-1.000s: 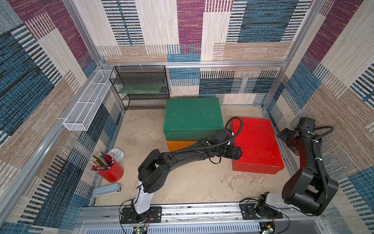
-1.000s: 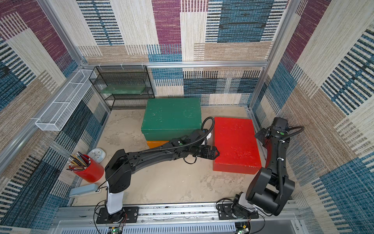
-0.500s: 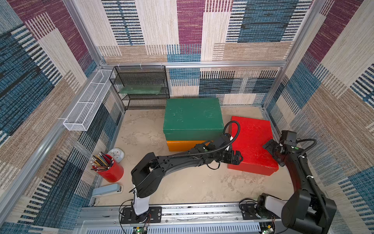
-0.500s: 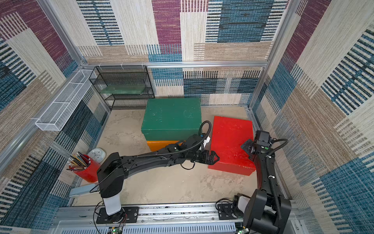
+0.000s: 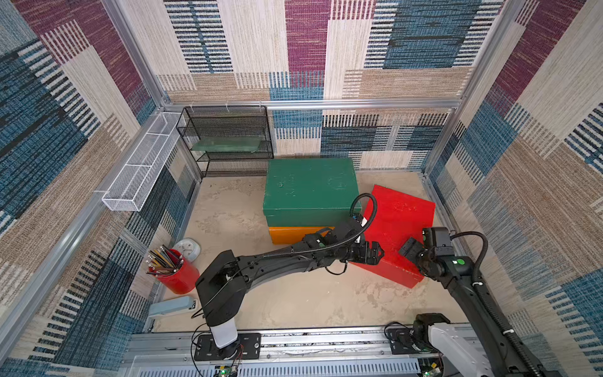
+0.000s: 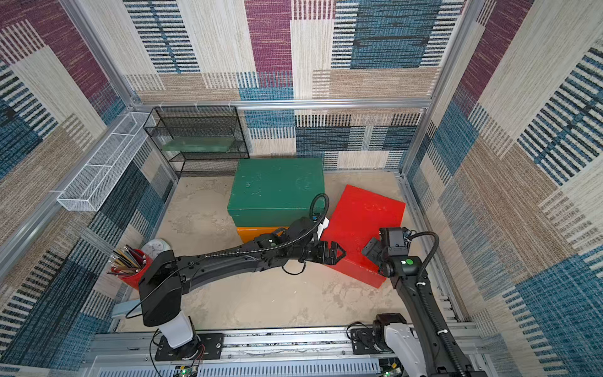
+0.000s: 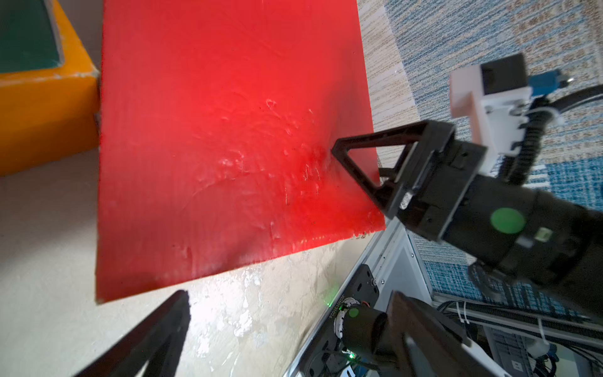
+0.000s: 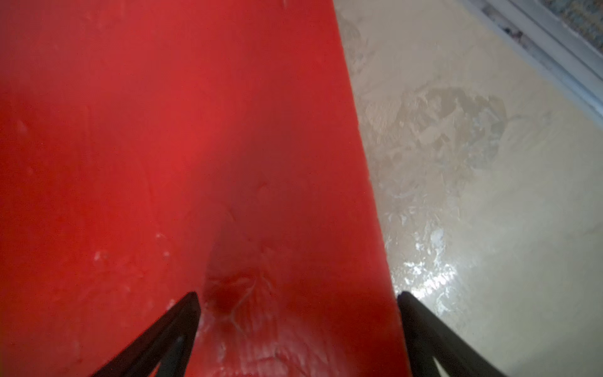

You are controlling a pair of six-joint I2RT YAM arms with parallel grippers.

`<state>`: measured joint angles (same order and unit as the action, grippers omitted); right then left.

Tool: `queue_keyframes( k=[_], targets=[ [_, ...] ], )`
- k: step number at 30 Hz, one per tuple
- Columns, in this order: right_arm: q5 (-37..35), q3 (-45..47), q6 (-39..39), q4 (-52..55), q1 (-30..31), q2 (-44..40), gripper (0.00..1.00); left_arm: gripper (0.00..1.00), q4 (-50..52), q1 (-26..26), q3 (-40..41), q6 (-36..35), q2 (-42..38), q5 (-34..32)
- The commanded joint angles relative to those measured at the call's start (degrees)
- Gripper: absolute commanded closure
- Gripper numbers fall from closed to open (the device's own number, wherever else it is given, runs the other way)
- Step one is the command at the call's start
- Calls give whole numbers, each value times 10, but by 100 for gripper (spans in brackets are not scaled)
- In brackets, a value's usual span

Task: Stack the shoeboxes
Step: Move the shoebox to the center of the board.

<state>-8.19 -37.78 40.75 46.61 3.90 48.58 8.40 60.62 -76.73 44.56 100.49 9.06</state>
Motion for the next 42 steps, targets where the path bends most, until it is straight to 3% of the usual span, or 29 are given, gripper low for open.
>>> queue_keyframes(
  k=[1,10,15,18,20,29,34,36,42],
  targets=[
    [5,23,52,14,40,-14,5,3,1,0,6,-10,-9,-20],
    [-30,-14,173,48,235,-51,5,3,13,-3,9,-15,-14,-40],
    [-75,-108,177,84,278,-25,5,3,19,-6,7,-17,-7,-42],
    [-147,-174,144,97,277,-11,5,3,19,-8,13,-15,-3,-43],
    [-180,-206,107,91,256,0,5,3,13,-9,23,-11,-2,-44],
    [-13,-268,-85,-18,7,104,5,3,13,-16,49,-4,0,-51],
    [14,-329,-141,-73,-80,226,5,3,13,-20,65,1,-7,-54],
    [56,-351,-156,-101,-116,287,5,3,12,-21,72,4,-12,-55],
    [107,-491,-174,-50,-150,498,5,3,17,-22,82,6,-24,-57]
  ],
)
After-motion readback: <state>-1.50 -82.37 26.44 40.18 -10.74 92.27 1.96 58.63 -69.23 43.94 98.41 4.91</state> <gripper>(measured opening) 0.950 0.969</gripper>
